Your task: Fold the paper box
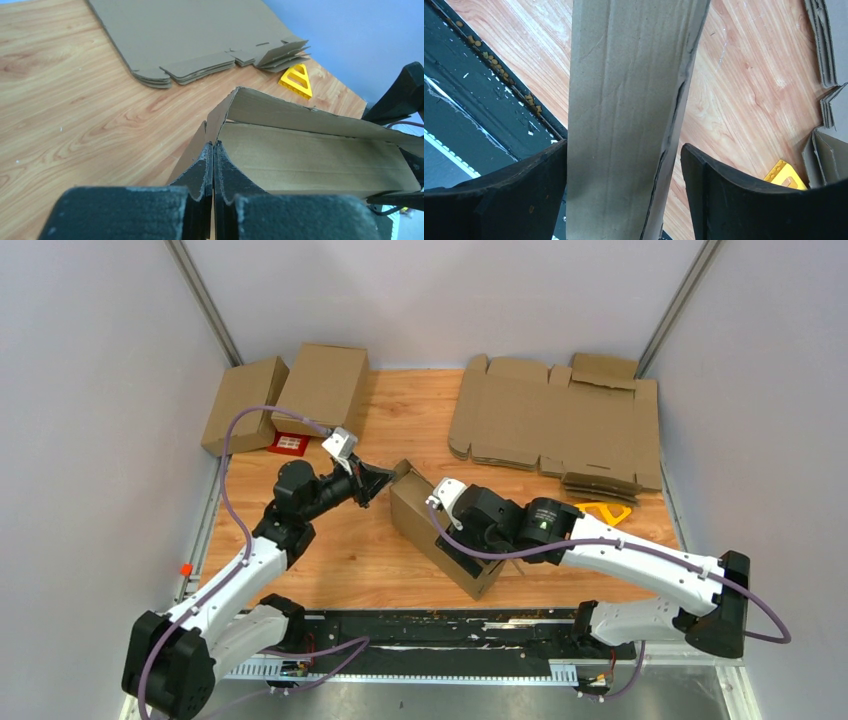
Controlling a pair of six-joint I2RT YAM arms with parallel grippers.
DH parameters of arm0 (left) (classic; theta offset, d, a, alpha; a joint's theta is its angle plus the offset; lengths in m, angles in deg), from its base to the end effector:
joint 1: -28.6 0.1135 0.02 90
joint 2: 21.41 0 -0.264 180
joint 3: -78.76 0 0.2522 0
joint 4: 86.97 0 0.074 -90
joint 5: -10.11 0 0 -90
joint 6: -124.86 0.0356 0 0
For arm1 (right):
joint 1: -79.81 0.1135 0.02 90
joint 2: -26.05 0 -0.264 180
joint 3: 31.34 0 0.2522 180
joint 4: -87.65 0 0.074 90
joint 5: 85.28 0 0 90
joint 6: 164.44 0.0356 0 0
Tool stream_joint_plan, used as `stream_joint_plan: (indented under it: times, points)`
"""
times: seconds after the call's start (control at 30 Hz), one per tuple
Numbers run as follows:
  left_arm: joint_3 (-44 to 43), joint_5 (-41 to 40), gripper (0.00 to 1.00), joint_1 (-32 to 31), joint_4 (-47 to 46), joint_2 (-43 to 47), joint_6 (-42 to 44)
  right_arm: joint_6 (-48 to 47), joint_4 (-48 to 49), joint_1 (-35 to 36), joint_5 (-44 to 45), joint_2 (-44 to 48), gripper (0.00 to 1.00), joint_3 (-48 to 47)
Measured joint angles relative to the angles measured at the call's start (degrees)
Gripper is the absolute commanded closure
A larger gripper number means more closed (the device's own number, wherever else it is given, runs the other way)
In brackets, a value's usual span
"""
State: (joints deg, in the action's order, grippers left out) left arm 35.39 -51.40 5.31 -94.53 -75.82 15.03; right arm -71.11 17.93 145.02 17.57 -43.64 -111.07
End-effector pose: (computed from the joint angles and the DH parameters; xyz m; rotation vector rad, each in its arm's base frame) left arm 0.1944 -0.1022 0.2735 0.4491 1.6566 -0.9715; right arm 0.1043 0.2069 0.3112 -1.2577 2.2511 0.1534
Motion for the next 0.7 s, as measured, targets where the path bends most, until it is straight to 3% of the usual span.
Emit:
stream_joint_plan:
  times: [0.43,0.7]
  points:
    - [-6.43,-2.73,1.00,-0.26,13.81,-0.02,0.02,-0.37,-0.50,2.27,2.93,-1.92,0.18,-0.52]
    - [-7.65,-2.64,1.00,-0.26,16.04,-0.39,-1.11,-0.44,-0.81,2.97,3.58,-2.49,0.16,-0.52]
